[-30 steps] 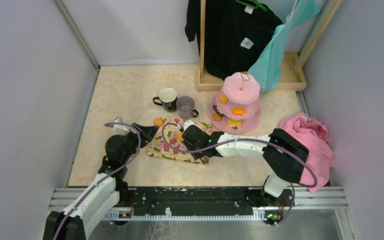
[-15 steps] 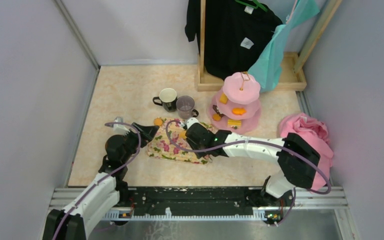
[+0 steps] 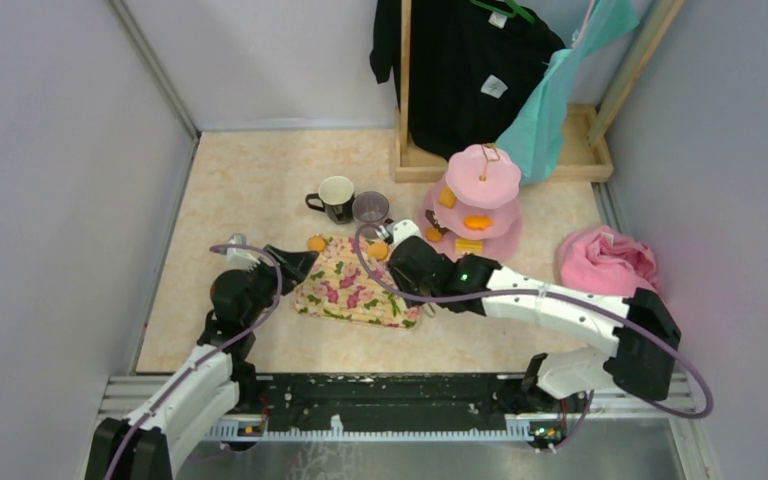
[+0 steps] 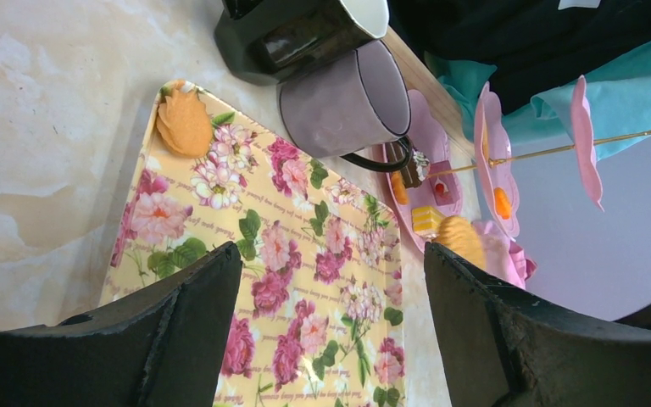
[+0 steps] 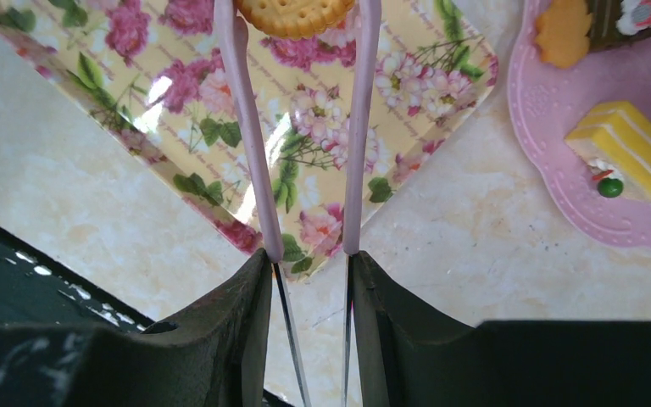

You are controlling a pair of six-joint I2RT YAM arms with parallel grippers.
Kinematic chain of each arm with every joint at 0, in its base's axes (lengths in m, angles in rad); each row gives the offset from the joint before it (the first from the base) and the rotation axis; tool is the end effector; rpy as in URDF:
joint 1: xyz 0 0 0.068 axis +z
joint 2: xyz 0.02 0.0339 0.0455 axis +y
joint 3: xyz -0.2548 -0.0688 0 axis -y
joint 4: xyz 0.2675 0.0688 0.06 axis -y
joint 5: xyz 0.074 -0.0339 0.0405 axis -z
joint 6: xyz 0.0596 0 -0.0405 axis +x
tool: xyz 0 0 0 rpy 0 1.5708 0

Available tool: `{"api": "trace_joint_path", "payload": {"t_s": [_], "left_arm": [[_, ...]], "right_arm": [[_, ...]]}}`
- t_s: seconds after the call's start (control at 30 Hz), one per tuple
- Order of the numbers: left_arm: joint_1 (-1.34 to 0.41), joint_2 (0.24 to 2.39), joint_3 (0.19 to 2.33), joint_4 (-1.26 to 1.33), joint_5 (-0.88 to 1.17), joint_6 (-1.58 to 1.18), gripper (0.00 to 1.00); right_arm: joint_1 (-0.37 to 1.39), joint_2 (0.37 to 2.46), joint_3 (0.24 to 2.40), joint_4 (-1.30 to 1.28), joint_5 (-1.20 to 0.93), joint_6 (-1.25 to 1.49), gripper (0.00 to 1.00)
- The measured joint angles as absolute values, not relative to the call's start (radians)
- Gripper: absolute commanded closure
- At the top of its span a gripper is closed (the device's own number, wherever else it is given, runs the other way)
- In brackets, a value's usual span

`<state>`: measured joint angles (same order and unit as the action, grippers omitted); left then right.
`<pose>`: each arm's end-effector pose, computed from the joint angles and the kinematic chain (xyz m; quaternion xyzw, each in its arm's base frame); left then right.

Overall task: Serve the afternoon tea
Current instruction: Place the desert on the desert table.

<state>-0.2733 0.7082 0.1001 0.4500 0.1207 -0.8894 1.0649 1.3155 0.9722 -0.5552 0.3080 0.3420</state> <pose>0.2020 -0.0641 0.1547 -0.1929 0.7355 -0.3941 0.5162 0.1656 0.2617 0.2242 -0.2826 0.8905 0.1004 0.3422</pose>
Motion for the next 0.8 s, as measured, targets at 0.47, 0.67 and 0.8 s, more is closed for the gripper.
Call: {"api": "trace_joint_path", "payload": {"t_s": [0.47, 0.67, 0.8], "left_arm": [[-0.273, 0.725, 0.1, 0.472, 0.127, -0.889, 0.16], [-0.273, 0.725, 0.1, 0.479, 0.133, -0.889, 0.15], [-0.273, 0.725, 0.1, 0.481, 0.136, -0.89, 0.16]], "right_arm": [[1.065, 1.149, 1.149, -0.713, 0.418, 0.379, 1.0], [1.065, 1.132, 1.227, -0.773, 0.48, 0.39, 1.0], [1.065, 1.126, 1.274, -0.81, 0.528, 0.397, 1.0]]}}
